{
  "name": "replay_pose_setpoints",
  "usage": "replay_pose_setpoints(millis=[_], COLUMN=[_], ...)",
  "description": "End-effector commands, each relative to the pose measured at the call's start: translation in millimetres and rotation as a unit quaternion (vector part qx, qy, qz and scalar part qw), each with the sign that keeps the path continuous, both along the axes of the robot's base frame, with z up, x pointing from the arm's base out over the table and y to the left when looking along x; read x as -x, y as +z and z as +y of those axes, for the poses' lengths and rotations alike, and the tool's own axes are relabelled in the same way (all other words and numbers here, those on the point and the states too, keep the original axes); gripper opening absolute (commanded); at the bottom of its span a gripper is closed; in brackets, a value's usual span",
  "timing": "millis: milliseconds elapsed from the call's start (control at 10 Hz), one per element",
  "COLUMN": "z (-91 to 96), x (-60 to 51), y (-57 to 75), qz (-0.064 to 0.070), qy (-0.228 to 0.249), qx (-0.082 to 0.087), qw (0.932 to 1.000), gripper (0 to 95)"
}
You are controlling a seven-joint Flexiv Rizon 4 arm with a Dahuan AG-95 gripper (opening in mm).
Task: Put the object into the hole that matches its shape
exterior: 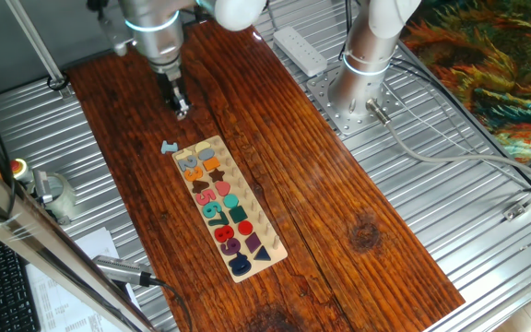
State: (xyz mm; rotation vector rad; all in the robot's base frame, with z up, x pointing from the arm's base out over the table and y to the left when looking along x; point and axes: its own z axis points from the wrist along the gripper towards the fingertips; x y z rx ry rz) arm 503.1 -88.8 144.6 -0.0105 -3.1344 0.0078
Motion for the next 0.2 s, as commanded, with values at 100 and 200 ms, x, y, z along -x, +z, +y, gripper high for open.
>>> replay_pose_setpoints(millis=[100, 200], z=[-11.8, -13.8], x=[6.4, 7.2], y=[6.7, 7.8], qz=[0.002, 0.002], qy=[0.01, 0.014], qx=[0.009, 0.011], qw=[0.9999, 0.9998], gripper=[0.0, 0.0])
